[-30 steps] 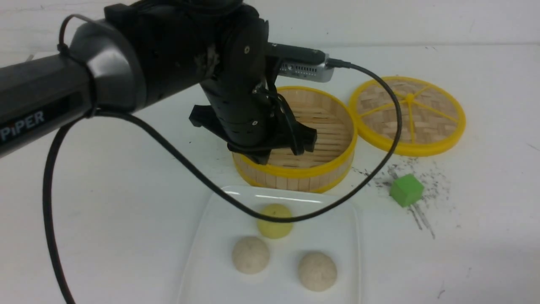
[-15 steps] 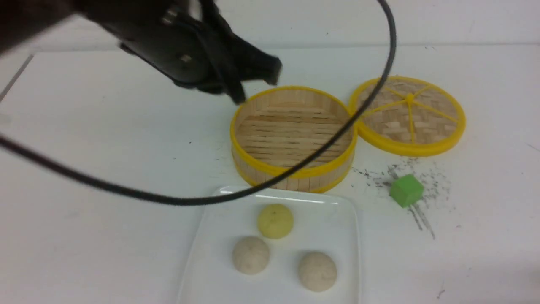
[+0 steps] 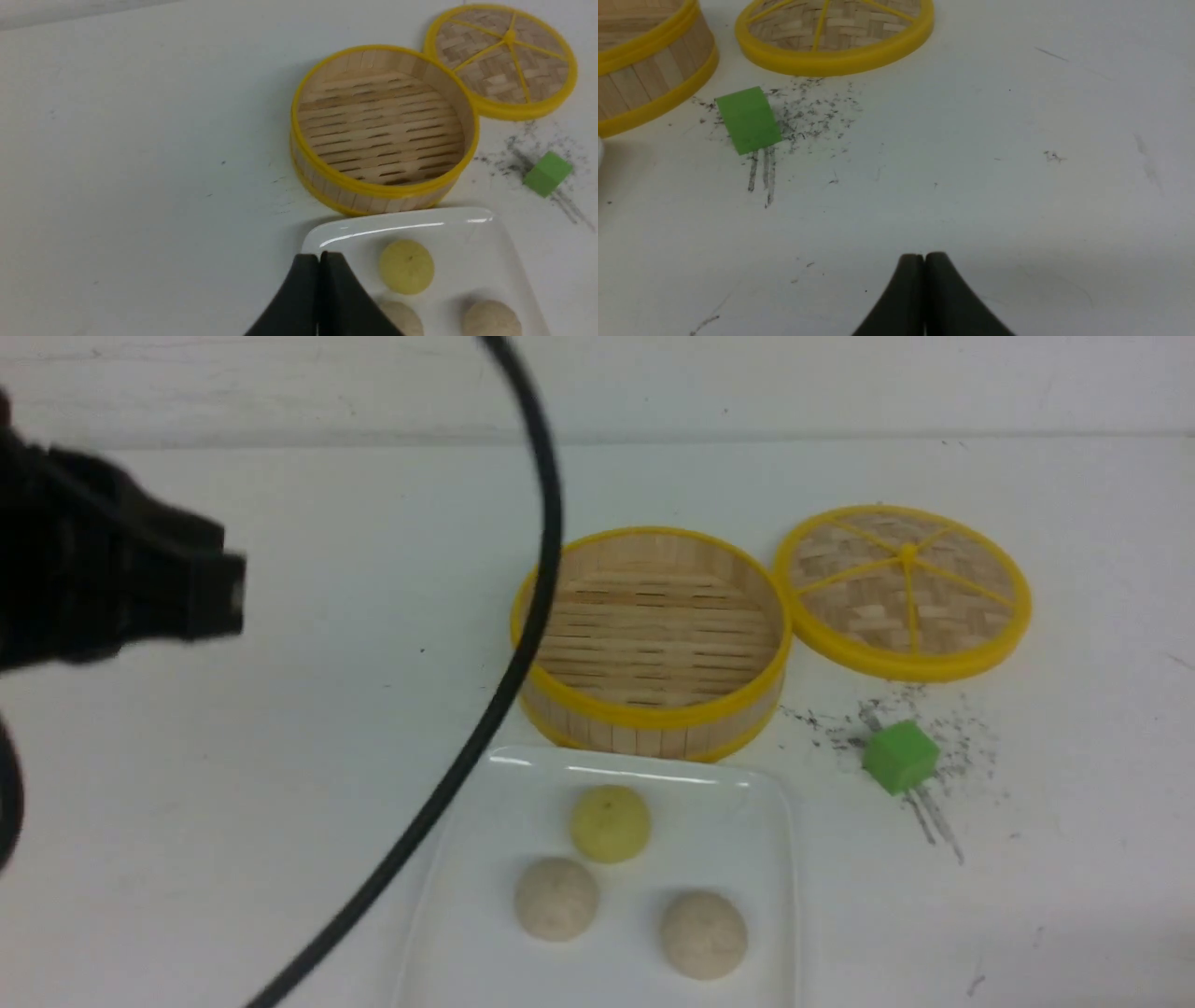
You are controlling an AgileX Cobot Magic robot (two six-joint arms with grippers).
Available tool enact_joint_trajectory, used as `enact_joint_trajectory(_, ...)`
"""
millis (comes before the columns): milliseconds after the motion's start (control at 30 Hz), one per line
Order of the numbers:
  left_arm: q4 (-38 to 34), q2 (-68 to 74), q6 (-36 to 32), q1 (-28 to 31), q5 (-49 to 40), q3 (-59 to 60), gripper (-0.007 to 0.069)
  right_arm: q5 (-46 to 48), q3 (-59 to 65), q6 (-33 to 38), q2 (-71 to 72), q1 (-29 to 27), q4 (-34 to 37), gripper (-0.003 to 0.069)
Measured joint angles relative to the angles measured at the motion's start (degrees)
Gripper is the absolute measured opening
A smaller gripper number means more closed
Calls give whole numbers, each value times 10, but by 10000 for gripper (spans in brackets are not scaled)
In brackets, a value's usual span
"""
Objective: Put the steamed buns into the plate on the white tablecloth.
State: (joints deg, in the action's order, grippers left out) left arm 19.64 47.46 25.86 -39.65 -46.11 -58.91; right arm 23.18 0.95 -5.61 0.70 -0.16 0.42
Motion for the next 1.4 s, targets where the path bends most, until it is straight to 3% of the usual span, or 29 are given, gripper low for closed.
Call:
enact_joint_trajectory(167, -6, -121, 114, 0, 219, 248, 14, 0, 0, 0, 0, 0, 0, 25)
enact_joint_trajectory(267, 5, -151, 171, 0, 308, 337, 14, 0, 0, 0, 0, 0, 0, 28)
enact_joint_trajectory(400, 15, -165, 233, 0, 364, 373, 15, 0, 0, 0, 0, 0, 0, 34)
enact_joint_trajectory(567, 17, -165, 260, 0, 379, 374, 19, 0, 0, 0, 0, 0, 1, 41)
enact_joint_trajectory(1167, 16, -165, 246, 0, 324, 377, 34, 0, 0, 0, 0, 0, 1, 67)
enact_joint_trajectory(1267, -20, -166, 178, 25, 315, 378, 36, 0, 0, 0, 0, 0, 1, 73)
enact_joint_trajectory(1400, -97, -180, 50, 102, 326, 391, 36, 0, 0, 0, 0, 0, 1, 78)
